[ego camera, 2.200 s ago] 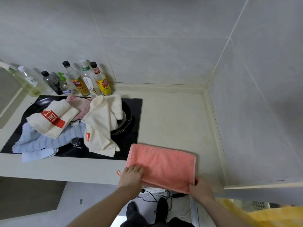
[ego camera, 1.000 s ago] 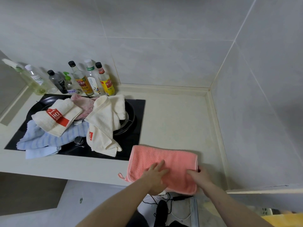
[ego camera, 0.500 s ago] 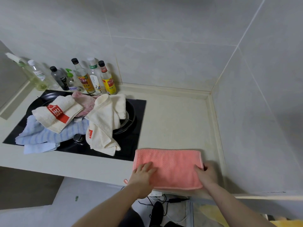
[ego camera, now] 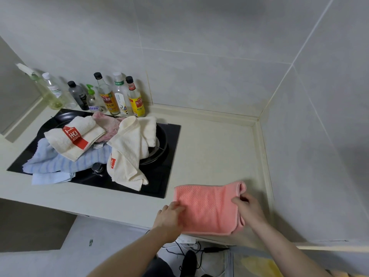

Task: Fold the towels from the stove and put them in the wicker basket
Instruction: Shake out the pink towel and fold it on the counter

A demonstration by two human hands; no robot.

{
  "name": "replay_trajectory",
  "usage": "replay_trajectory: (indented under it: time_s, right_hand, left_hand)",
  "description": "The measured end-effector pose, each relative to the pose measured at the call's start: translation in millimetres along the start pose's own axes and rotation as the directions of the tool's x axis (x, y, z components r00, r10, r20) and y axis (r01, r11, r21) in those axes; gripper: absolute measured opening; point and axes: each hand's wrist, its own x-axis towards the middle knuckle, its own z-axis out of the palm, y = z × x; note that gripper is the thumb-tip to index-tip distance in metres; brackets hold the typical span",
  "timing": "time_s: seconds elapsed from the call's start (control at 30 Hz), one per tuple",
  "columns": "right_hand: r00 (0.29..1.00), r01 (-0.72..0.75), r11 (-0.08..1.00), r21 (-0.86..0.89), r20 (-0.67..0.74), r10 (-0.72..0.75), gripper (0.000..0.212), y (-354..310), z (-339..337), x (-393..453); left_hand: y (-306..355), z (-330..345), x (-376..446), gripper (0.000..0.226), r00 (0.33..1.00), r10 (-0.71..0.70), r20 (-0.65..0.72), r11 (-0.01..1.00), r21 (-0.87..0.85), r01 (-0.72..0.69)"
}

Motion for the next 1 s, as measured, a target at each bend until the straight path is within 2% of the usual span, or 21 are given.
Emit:
replay_trajectory:
  time_s: [0.13, 0.23, 0.3, 0.4, 0.63, 1.0]
  right_hand:
    - [0.996, 0.064, 0.998, 0.003, 0.054, -0.064, 0.006, -17, 14, -8]
    - [0.991, 0.099, 0.995, -0.014, 0.096, -0.098, 0.013, -26, 23, -14]
    - [0.986, 0.126, 0.992, -0.017, 0.116, -0.123, 0.014, -32, 32, -19]
    - [0.978, 0.169, 0.984, -0.061, 0.138, -0.160, 0.019, -33, 53, -21]
    - [0.961, 0.236, 0.948, -0.212, 0.195, -0.196, 0.034, -21, 96, -18]
    - [0.951, 0.227, 0.953, -0.199, 0.257, -0.173, 0.047, -10, 130, -11]
  left_hand:
    - [13, 2, 1, 0.067, 0.996, 0.088, 0.010, 0.994, -0.062, -0.087]
    - [16, 6, 1, 0.065, 0.998, -0.007, -0.064, 0.987, -0.160, -0.003]
    - [15, 8, 0, 0.056, 0.997, -0.069, -0.032, 0.968, -0.244, 0.059]
    - [10, 11, 0, 0.060, 0.998, -0.063, 0.031, 0.960, -0.271, 0.069]
    - [-3, 1, 1, 0.064, 0.994, -0.094, 0.051, 0.922, -0.373, 0.106]
    - [-13, -6, -2, 0.071, 0.991, -0.068, 0.114, 0.812, -0.571, 0.122]
